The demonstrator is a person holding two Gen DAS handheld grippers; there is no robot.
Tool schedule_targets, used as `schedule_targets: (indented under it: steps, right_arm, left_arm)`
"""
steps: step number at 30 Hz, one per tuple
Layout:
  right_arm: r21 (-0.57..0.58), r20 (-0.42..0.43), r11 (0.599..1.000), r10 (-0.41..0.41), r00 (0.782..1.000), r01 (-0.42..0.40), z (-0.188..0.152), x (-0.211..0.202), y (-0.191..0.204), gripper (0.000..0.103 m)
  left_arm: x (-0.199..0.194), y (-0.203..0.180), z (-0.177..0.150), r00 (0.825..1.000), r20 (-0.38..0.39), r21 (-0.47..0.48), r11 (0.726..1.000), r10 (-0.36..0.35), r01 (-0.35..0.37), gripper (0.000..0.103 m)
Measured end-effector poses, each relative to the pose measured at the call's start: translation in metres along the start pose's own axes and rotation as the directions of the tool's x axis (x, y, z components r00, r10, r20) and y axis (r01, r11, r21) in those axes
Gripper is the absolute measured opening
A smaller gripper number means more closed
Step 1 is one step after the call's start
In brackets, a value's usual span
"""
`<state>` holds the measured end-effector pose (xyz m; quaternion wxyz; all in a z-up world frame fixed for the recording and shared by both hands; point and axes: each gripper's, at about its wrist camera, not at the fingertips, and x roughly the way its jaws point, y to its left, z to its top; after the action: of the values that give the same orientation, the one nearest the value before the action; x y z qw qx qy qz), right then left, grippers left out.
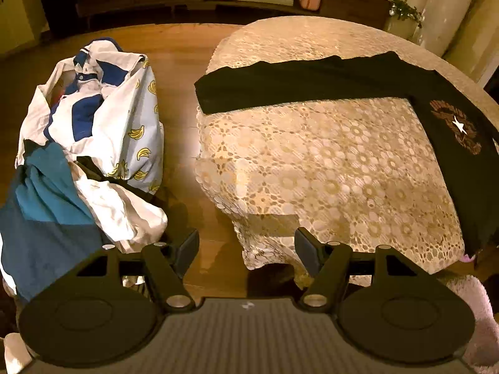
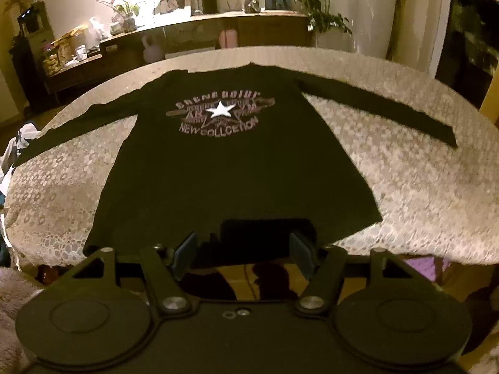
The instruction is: Fold clothes
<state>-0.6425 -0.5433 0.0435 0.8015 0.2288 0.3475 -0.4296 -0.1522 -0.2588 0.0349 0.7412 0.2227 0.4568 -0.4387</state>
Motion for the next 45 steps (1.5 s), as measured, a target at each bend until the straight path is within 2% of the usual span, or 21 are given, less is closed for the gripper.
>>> schedule_targets:
  steps: [13,20,29,37,40,45]
  right_arm:
    - [0.021,0.008,0.999,0.043,0.999,-0.043,0.01,-0.001,-0.022,0.103]
    - [0.019,-0.002,0.999,0.038,0.999,-0.038,0.012,0.001,-0.037,0.103]
    - [-0.02,-0.025,0.998,0.053,0.998,-0.053,0.024,0.019,-0.032,0.103]
    - [-0.061,-0.057,0.997,0.048,0.997,-0.051,0.046,0.043,-0.029,0.103]
    - [-0.061,-0.073,0.995,0.071,0.995,-0.076,0.055,0.054,-0.029,0.103]
    - [-0.084,-0.1,0.987,0.125,0.987,-0.134,0.072,0.072,-0.022,0.103]
  left_arm:
    - [-0.01,-0.019,-0.004,0.999,0.034,-0.006,1.0,0.015,-0.015,0.067]
    - [-0.003,-0.025,-0.001,0.999,0.025,-0.004,1.0,0.021,-0.021,0.067]
    - [0.012,-0.029,0.012,0.999,0.015,0.003,1.0,0.031,-0.031,0.067]
    - [0.027,-0.021,0.039,0.998,0.032,-0.011,0.999,0.046,-0.046,0.067]
    - [0.033,-0.019,0.049,0.998,0.039,-0.017,0.999,0.051,-0.051,0.067]
    - [0.05,0.012,0.082,0.995,0.078,-0.074,0.995,0.067,-0.061,0.067]
